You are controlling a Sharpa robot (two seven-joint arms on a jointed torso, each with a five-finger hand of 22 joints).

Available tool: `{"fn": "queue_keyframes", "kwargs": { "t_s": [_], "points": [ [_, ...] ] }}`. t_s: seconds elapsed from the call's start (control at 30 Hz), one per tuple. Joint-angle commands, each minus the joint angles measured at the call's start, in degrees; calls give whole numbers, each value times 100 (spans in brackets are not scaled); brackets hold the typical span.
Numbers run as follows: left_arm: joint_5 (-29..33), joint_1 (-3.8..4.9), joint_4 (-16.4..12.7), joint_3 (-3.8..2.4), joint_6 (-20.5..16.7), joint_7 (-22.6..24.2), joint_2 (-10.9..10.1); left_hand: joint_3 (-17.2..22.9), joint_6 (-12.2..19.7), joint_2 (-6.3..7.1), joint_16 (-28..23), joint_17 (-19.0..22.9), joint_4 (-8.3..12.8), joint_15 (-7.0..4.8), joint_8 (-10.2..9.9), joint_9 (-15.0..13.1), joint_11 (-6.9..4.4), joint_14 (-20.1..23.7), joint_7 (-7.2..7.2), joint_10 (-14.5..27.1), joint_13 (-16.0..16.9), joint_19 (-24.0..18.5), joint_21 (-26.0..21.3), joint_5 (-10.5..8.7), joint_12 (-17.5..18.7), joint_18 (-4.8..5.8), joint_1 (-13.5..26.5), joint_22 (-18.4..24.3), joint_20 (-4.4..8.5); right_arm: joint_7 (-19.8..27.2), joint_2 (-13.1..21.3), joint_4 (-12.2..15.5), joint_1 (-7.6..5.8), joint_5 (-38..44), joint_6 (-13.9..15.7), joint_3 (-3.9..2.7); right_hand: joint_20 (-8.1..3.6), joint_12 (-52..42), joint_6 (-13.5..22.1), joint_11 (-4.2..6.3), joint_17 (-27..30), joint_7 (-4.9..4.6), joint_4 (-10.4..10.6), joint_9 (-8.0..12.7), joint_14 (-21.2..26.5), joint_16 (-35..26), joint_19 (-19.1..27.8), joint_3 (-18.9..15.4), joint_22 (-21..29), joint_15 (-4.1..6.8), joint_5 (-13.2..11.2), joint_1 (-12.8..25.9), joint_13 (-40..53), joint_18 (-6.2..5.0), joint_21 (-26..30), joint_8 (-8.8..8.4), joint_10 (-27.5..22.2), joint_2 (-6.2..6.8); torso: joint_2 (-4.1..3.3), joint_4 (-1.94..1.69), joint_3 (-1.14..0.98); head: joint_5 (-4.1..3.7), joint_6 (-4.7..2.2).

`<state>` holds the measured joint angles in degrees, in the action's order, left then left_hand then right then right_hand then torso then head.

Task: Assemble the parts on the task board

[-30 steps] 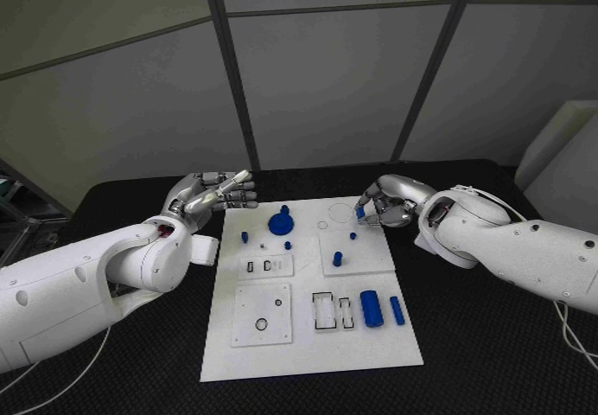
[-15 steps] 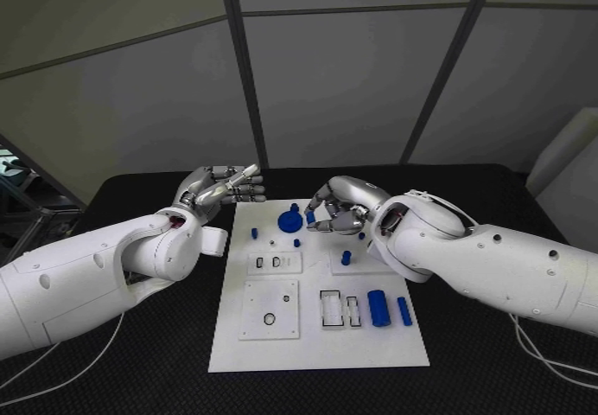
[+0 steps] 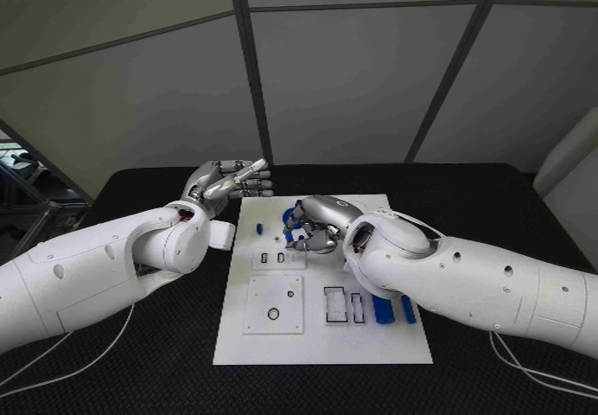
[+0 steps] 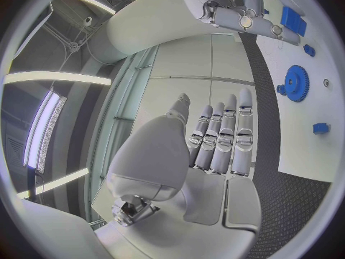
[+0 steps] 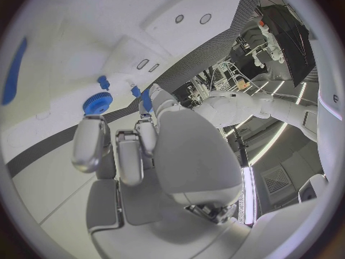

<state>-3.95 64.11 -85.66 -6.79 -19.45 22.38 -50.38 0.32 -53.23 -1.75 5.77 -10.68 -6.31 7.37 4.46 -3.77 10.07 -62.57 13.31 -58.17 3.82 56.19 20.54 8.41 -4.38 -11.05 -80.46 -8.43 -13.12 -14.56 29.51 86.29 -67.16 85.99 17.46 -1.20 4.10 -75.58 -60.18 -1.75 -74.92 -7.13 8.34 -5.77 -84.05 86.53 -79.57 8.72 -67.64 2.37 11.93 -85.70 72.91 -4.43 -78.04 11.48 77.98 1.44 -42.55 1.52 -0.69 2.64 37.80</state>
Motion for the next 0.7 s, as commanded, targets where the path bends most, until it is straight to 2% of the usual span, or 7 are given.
{"fn": "queue_keyframes", "kwargs": {
  "t_s": [0.03, 0.07, 0.17, 0.37, 0.53, 0.7],
  "points": [
    [-25, 12, 12, -6, 22, 27, 37, -4, -14, -69, -21, -10, 31, -2, -20, 1, 28, 38, 15, -6, 7, -45, -27, -36, 32, 69, 4, 8, 14, -185, -73, -41, 73, 281, -107, 21, -48, 29, -137, 35, -827, 106, -18, -59, -446, -18, -5, 35, 10, 23, 30, 56, 15, -1, -9, 73, 0, -10, -6, 2, -18, 33, 27],
    [-25, 12, 16, -6, 17, 28, 44, -3, -14, -70, -23, -10, 35, -2, -21, 1, 27, 39, 15, -7, 7, -46, -27, -35, 32, 69, -1, 9, 14, -189, -88, -51, 90, 292, -116, 24, -48, 29, -137, 35, -827, 106, -18, -59, -446, -18, -5, 35, 10, 23, 30, 56, 15, -1, -9, 73, 0, -10, -8, 6, -20, 33, 31],
    [-25, 12, 21, -6, 1, 29, 51, -2, -14, -70, -25, -10, 36, -1, -21, 1, 27, 41, 15, -7, 7, -46, -27, -35, 32, 70, -2, 9, 14, -199, -127, -86, 126, 316, -149, 30, -49, 21, -135, 35, -830, 106, -19, -58, -447, -17, -6, 36, 8, 23, 41, 64, 24, 0, -10, 73, 8, -3, -7, -5, -4, 29, 49],
    [-25, 12, 15, -6, -45, 23, 35, -2, -15, -70, -26, -11, 38, -1, -21, 1, 27, 42, 15, -6, 7, -47, -28, -35, 33, 70, -4, 9, 14, -235, -234, -183, 184, 387, -182, 37, -49, 20, -132, 35, -828, 105, -18, -57, -447, -18, -5, 37, 12, 24, 50, 75, 27, -1, -8, 73, 11, 2, -1, -3, -9, 62, 67],
    [-25, 12, 0, -6, -50, 22, 26, 2, -16, -74, -34, -12, 46, 1, -22, 1, 28, 51, 16, -6, 6, -51, -29, -35, 34, 70, -13, 10, 13, -230, -302, -292, 225, 461, -222, 41, -49, 20, -132, 35, -828, 105, -18, -57, -447, -18, -5, 37, 12, 24, 50, 75, 27, -1, -8, 73, 11, 2, -1, -5, -2, 54, 76],
    [-26, 12, -17, -6, -47, 22, 21, 2, -16, -74, -34, -12, 46, 1, -22, 1, 28, 51, 16, -6, 6, -51, -29, -35, 34, 70, -13, 10, 13, -205, -318, -356, 262, 484, -276, 42, -49, 19, -130, 35, -827, 104, -17, -56, -446, -19, -6, 39, 9, 24, 58, 83, 28, 0, -9, 73, 13, 5, -1, 1, -3, 66, 79]
  ]
}}
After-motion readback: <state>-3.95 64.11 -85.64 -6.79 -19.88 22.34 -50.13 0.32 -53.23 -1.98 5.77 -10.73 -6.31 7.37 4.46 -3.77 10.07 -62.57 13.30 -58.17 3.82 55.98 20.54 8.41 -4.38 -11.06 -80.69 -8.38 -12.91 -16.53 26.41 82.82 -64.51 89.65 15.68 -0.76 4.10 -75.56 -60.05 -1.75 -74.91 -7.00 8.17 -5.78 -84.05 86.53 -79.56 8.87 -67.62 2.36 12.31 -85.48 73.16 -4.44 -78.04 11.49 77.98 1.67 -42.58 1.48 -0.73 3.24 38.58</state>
